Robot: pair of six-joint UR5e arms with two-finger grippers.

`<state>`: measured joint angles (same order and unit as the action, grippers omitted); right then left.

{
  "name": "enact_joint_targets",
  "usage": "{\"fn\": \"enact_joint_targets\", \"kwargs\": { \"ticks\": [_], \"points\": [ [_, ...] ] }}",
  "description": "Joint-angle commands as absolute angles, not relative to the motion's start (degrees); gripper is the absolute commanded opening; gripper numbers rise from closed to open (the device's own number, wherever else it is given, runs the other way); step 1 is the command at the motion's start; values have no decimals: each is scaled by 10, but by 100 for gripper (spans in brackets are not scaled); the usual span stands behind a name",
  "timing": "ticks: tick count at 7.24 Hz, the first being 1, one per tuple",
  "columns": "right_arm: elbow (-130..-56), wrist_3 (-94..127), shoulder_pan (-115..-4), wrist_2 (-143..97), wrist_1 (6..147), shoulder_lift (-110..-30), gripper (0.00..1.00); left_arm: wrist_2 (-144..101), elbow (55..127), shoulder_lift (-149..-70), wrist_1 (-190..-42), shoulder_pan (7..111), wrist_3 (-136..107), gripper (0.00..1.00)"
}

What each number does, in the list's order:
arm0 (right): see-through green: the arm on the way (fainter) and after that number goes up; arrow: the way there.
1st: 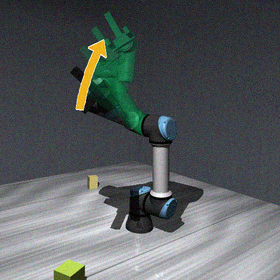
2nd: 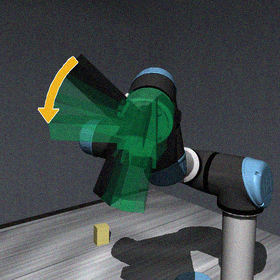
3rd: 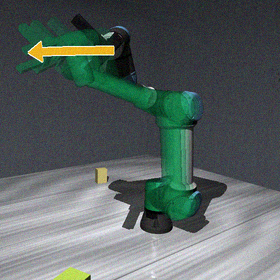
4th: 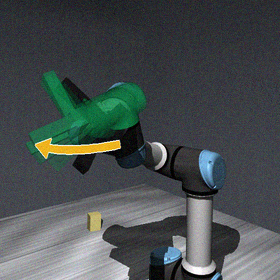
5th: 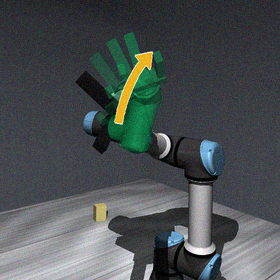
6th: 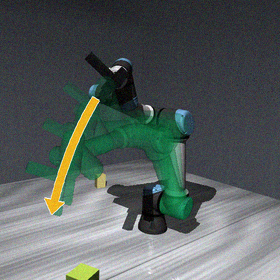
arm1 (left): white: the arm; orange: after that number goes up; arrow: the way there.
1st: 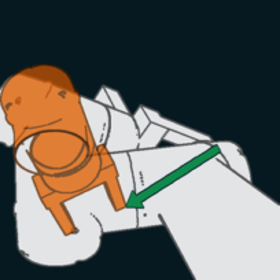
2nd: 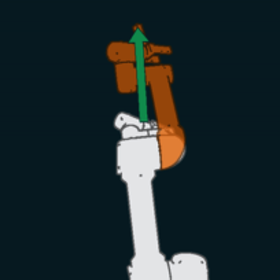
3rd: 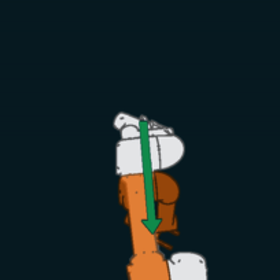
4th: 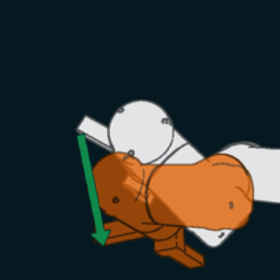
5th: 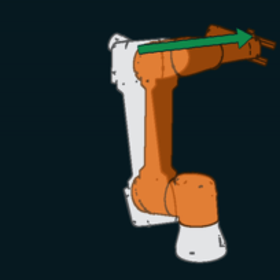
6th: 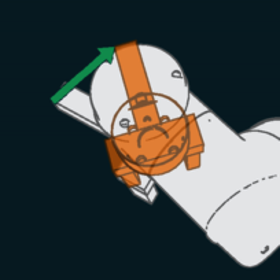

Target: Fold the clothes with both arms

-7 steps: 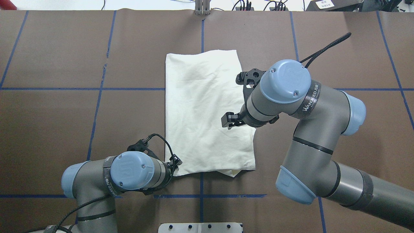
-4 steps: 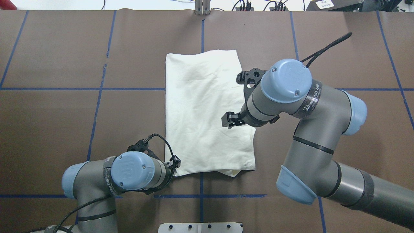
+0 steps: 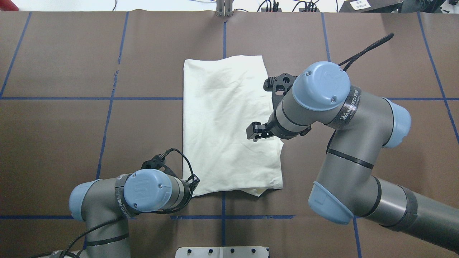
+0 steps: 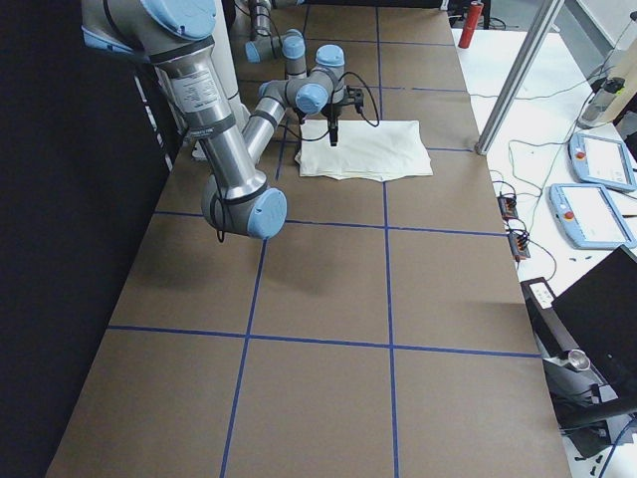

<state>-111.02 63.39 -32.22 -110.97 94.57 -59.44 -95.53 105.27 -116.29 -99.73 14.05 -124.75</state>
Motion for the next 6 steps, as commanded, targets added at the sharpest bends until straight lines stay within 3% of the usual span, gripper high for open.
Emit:
{"fn": "enact_joint_targets", "kwargs": {
  "ticks": [1,6],
  "points": [
    [-1112,655,-322,-1110,946,-598,100,-955,1073,-1157,-996,146,-1220,0],
    [-1109,1052,-201,-1007,938,-609,100,-956,1091,-1154,-996,144,-1200,0]
  ]
}}
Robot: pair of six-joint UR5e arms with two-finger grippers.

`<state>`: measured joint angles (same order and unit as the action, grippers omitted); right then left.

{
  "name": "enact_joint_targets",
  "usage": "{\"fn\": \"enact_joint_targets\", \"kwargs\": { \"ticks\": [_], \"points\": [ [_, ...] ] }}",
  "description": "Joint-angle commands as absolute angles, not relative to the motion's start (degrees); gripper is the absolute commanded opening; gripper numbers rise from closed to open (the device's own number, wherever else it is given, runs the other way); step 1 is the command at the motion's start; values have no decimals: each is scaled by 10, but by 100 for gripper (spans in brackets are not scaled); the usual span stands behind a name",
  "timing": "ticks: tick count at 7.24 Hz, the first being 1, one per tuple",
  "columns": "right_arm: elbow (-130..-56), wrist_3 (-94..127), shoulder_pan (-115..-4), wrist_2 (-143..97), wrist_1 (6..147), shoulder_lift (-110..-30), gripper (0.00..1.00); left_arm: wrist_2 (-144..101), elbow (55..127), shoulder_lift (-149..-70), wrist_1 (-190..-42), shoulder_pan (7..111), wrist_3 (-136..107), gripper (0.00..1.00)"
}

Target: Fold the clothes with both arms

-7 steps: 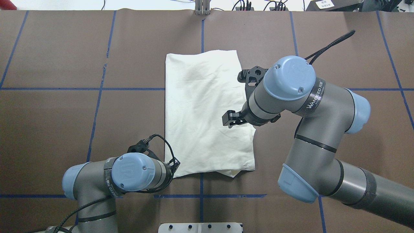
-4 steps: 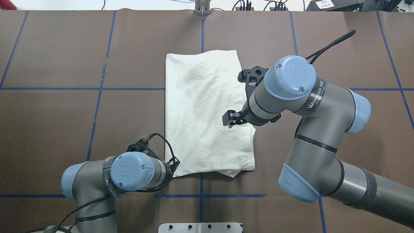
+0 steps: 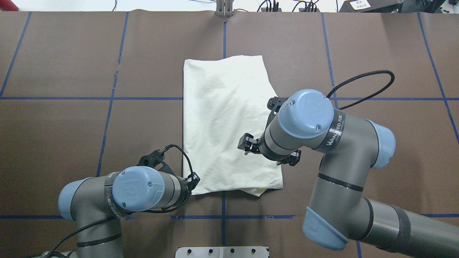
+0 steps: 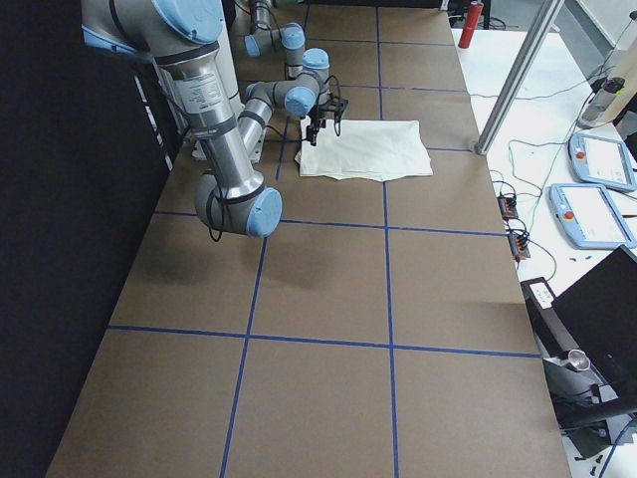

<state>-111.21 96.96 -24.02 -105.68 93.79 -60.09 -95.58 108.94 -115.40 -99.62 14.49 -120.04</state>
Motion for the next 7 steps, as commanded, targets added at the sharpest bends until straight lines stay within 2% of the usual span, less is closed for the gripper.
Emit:
{"fn": "enact_joint_targets", "kwargs": {
  "ticks": [1,5,7],
  "points": [
    [-1109,1099,-171,-973,937,-632,100,-956,1091,-1154,-996,144,-1200,0],
    [-1098,1120,-143,-936,936,-635,100,-956,1090,-1155,-997,142,-1200,0],
    [-1065,1122,-156,-936,871,-635,100,-956,1090,-1156,-997,143,-1200,0]
  ]
}}
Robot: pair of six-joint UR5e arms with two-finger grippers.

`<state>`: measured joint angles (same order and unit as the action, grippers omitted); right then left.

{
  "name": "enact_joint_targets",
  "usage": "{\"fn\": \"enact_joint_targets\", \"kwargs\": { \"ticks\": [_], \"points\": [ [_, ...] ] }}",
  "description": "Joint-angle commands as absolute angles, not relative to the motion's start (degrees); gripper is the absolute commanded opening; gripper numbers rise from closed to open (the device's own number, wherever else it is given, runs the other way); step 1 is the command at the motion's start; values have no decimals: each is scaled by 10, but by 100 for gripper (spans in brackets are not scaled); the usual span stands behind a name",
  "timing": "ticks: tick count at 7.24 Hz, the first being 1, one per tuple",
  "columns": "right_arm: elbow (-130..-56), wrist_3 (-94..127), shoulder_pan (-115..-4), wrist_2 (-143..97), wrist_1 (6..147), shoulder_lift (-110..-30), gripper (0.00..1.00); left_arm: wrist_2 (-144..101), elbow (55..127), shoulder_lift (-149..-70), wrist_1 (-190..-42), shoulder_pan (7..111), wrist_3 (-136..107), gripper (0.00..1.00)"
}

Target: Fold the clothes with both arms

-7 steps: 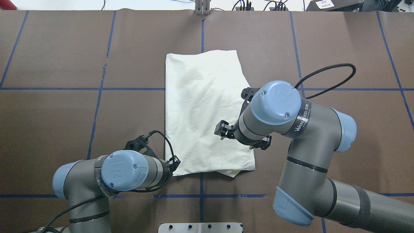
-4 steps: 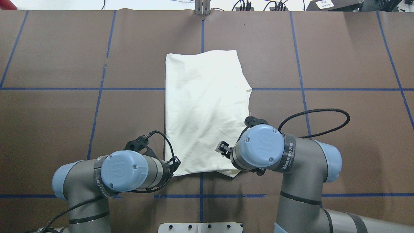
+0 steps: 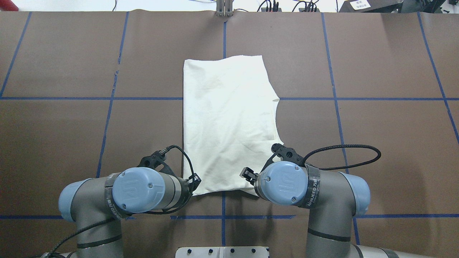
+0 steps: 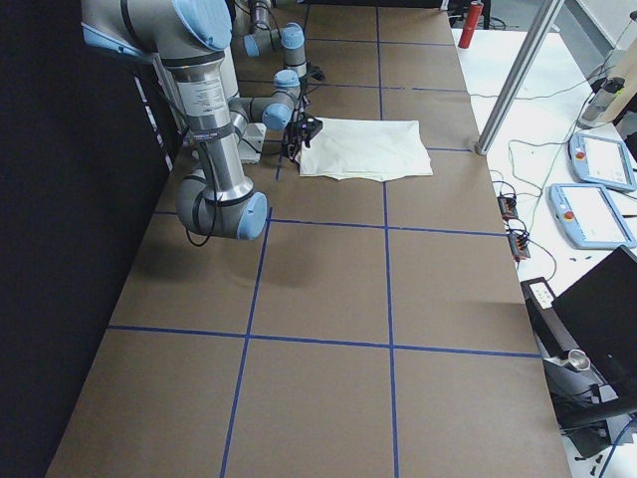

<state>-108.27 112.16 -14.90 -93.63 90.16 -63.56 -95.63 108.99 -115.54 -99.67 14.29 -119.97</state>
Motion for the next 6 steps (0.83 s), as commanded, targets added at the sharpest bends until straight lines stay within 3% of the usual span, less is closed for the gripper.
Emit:
{"fn": "enact_joint_targets", "kwargs": {
  "ticks": [1,6],
  "points": [
    [-1060,1124,-156,-937,872,-635,100,-956,1090,-1156,-997,143,-1200,0],
    [-1060,1127,-156,-940,901,-637,100,-956,1090,-1156,-996,143,-1200,0]
  ]
}}
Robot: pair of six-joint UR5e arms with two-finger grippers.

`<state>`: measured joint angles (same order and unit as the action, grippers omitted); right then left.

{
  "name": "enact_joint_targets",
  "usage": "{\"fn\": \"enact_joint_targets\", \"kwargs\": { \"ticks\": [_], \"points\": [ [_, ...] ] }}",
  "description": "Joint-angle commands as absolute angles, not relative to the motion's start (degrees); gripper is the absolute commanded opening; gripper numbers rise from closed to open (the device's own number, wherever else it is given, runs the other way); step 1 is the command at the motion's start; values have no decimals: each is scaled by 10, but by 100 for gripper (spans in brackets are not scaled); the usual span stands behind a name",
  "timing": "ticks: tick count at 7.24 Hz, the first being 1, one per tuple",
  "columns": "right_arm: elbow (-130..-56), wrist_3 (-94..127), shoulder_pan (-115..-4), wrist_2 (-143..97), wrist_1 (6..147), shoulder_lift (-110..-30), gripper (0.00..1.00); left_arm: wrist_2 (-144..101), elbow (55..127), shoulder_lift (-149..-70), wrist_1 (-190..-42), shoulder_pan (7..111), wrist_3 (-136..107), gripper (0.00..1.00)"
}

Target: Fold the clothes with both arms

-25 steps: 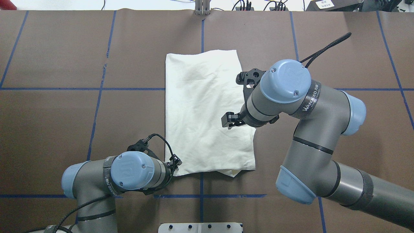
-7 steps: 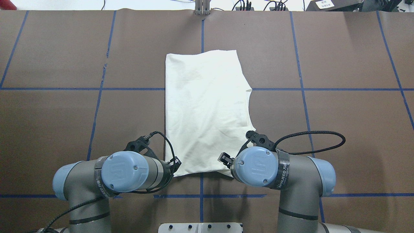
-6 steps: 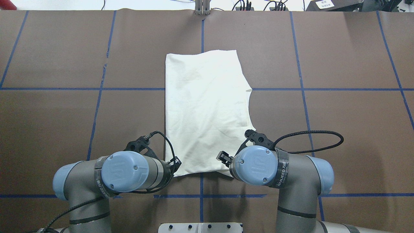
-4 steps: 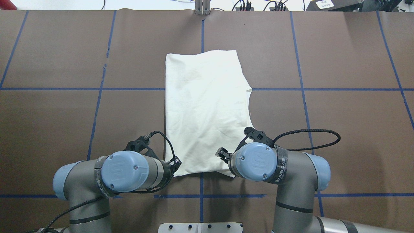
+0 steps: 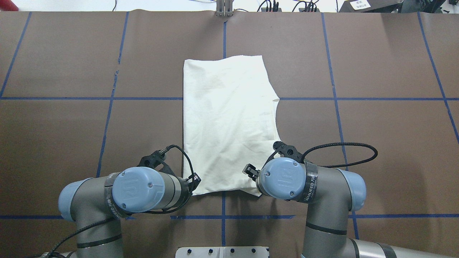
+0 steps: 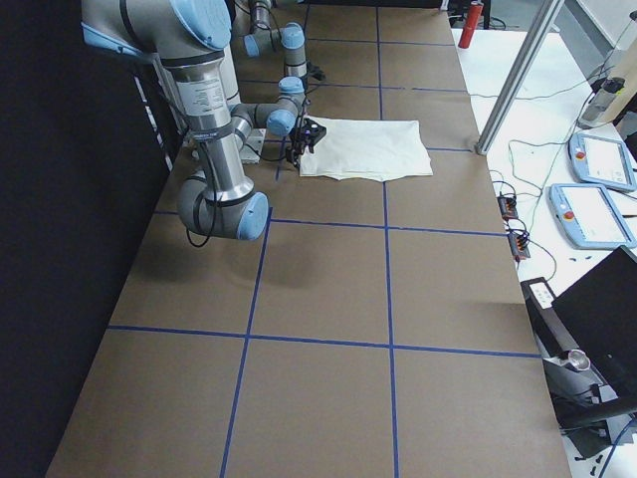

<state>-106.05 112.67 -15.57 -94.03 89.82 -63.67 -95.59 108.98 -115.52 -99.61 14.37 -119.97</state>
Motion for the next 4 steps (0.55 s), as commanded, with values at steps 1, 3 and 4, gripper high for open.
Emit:
{"fn": "enact_joint_targets", "kwargs": {
  "ticks": [1,3,4],
  "points": [
    [-1060,1126,-155,-941,901,-637,100,-956,1090,-1156,-996,143,-1200,0],
    [-1056,1127,-154,-941,895,-637,100,-956,1090,-1156,-996,144,-1200,0],
    [-1056,1127,-154,-941,894,-636,100,-956,1090,-1155,-996,144,-1200,0]
  ]
}}
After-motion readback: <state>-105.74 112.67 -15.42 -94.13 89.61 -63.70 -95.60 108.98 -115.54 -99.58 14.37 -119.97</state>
